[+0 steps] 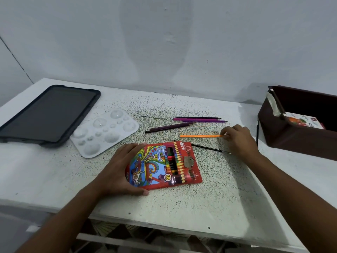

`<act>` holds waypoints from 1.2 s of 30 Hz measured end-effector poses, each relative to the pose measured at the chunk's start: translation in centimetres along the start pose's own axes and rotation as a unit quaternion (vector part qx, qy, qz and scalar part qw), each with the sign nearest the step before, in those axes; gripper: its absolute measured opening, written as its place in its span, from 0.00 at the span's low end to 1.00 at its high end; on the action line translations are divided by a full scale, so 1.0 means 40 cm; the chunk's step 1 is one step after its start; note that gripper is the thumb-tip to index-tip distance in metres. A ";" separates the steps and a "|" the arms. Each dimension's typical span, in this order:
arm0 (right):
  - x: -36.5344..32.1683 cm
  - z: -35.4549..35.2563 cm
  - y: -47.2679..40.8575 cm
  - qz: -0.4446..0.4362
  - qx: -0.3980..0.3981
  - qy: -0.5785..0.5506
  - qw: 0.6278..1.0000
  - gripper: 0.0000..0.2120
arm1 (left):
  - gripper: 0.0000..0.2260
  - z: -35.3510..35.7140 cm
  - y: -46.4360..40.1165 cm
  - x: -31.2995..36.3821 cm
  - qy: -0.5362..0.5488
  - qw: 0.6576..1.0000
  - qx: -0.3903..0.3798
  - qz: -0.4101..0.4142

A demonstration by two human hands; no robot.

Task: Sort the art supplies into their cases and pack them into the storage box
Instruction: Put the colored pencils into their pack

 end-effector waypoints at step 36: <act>-0.246 0.036 0.035 -0.043 -0.159 -0.235 0.958 0.11 | 0.54 0.001 -0.001 -0.001 -0.010 1.000 -0.003 0.004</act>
Point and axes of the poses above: each hand's wrist, its own y-axis away from the middle knuckle, its own z-axis out of the palm, x = y × z, the point moved 4 cm from there along -y, towards the middle knuckle, and after that the axes turned 6 degrees about x, right-handed, at the moved point
